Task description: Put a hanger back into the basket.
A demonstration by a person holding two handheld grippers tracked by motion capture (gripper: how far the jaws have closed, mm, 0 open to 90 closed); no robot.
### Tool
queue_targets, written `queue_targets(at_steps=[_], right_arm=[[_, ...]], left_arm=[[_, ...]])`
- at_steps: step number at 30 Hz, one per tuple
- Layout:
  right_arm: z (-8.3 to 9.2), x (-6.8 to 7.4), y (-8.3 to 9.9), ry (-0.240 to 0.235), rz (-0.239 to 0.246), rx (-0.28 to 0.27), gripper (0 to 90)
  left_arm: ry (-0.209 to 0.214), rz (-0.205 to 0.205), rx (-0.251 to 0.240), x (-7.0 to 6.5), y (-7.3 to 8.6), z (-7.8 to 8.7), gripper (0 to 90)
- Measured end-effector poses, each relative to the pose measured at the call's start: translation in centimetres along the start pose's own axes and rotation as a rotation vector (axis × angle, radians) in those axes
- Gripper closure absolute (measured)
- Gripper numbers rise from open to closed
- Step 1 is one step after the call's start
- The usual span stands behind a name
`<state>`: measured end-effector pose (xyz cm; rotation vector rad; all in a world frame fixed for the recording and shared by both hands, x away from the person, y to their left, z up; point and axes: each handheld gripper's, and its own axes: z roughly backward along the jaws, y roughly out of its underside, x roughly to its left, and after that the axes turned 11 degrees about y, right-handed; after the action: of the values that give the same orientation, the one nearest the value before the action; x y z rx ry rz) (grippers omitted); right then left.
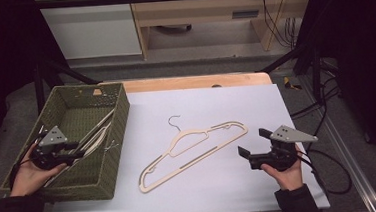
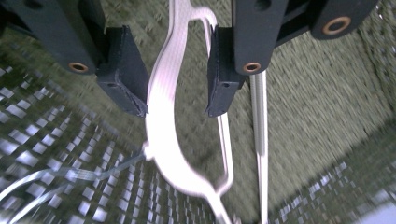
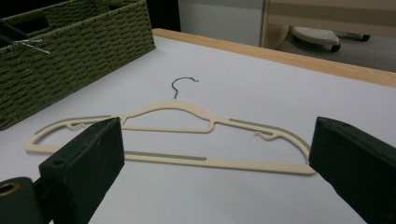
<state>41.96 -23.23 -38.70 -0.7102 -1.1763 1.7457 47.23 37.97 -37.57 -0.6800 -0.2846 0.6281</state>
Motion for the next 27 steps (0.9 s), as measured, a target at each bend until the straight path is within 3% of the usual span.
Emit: queue_targets(at_steps=[3, 4, 6, 14, 20, 25, 27], right_arm=[[0.0, 0.0, 0.0, -0.004, 0.001, -0.006, 4.0], [0.0, 0.1, -0.1, -0.002, -0.007, -0.011, 4.0], [0.1, 0.1, -0.1, -0.003, -0.009, -0.013, 4.0], [-0.1, 0.0, 0.0, -0.004, -0.004, -0.016, 3.8], [0.0, 0.1, -0.1, 0.0, -0.025, -0.024, 3.8], [0.0, 0.1, -0.1, -0.001, -0.014, -0.027, 3.8], [0.1, 0.1, -0.1, 0.003, -0.016, -0.031, 3.8]], left_arm=[[-0.022, 0.012, -0.066, -0.4, -0.7, 0.8, 55.8], [-0.029, 0.0, -0.063, -0.5, -0.9, 1.2, 54.4], [-0.046, 0.038, -0.155, -1.1, -1.3, 1.6, 49.9], [-0.06, 0.082, -0.378, -4.3, -3.7, 2.9, 34.3], [-0.03, 0.056, -0.438, -7.2, -5.6, 1.9, 20.2], [0.032, 0.055, -0.478, -9.3, -7.0, 0.5, 16.4], [0.053, 0.045, -0.473, -10.1, -7.6, -0.1, 14.8]])
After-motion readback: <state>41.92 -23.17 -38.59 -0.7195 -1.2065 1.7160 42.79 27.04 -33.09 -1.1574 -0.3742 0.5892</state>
